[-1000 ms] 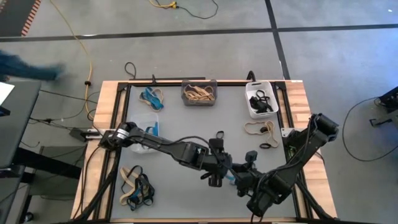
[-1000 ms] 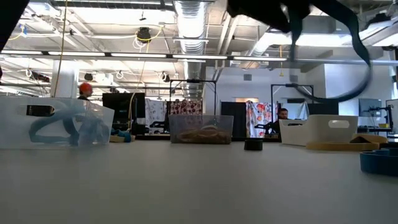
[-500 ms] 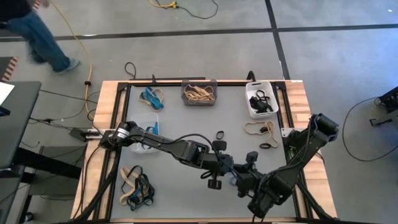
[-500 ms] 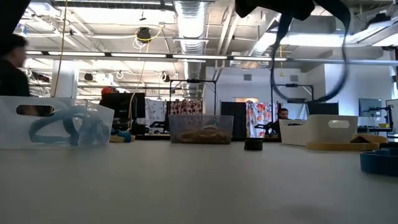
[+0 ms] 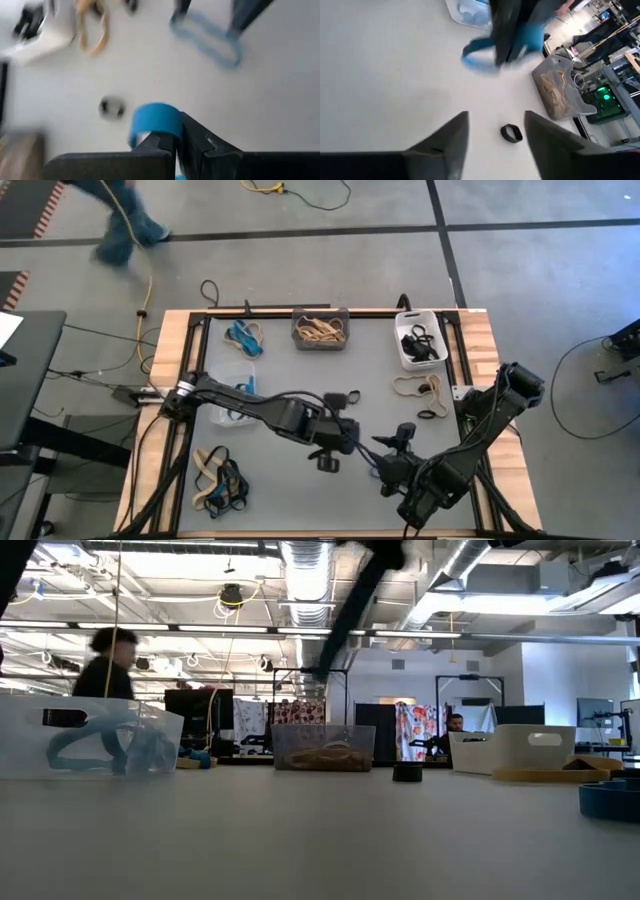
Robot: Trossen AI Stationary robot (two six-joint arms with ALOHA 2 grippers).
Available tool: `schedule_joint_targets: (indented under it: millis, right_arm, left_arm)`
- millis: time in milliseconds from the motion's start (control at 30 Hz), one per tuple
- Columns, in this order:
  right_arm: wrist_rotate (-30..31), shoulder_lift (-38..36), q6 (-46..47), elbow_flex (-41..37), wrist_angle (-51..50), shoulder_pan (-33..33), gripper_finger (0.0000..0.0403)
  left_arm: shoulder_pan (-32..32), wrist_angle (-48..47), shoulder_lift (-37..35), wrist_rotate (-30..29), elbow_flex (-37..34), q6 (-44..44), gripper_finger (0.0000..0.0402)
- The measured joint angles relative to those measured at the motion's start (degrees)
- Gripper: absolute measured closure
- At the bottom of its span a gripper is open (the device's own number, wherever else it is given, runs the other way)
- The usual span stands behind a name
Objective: Sort rubber bands into baskets
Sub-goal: Put the blue rubber band into the transparent bin
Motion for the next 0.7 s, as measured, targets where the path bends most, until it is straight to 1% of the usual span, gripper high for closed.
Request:
schedule_joint_targets:
  millis: [67,133,300,367,433,500,600,700]
  right_arm:
    - [0.0,0.0,0.4,0.0,0.0,0.0,0.0138]
    - [0.0,0.0,1.4,0.0,-0.2,0.0,0.0122]
    - [-1.4,0.3,4.2,0.0,-0.8,0.8,0.0117]
    - [-1.6,0.4,4.3,-0.1,-0.4,1.6,0.0117]
    - [-1.6,0.7,4.3,-0.4,0.8,2.0,0.0117]
    - [-1.6,0.9,4.7,-1.0,1.1,2.7,0.0117]
    - [-1.5,0.9,5.7,-2.9,2.6,3.1,0.0117]
    - [-1.6,0.9,6.6,-4.8,3.3,3.5,0.0117]
  left_arm:
    - [0.0,-5.9,-1.8,-2.0,0.0,-1.8,0.0401]
    - [0.0,-13.2,-3.9,-3.9,0.0,-4.4,0.0401]
    - [-0.2,-31.3,-8.8,-7.8,-0.1,-14.4,0.0401]
    - [-0.4,-29.8,-11.5,-7.7,-1.8,-16.4,0.0401]
    - [-1.0,-30.3,-15.1,-5.1,-4.9,-17.4,0.0401]
    - [-1.1,-30.2,-18.2,-4.8,-7.6,-20.2,0.0401]
    - [-1.3,-29.9,-23.5,-5.6,-15.4,-24.1,0.0402]
    - [-1.0,-29.8,-29.1,-7.7,-23.8,-28.1,0.0401]
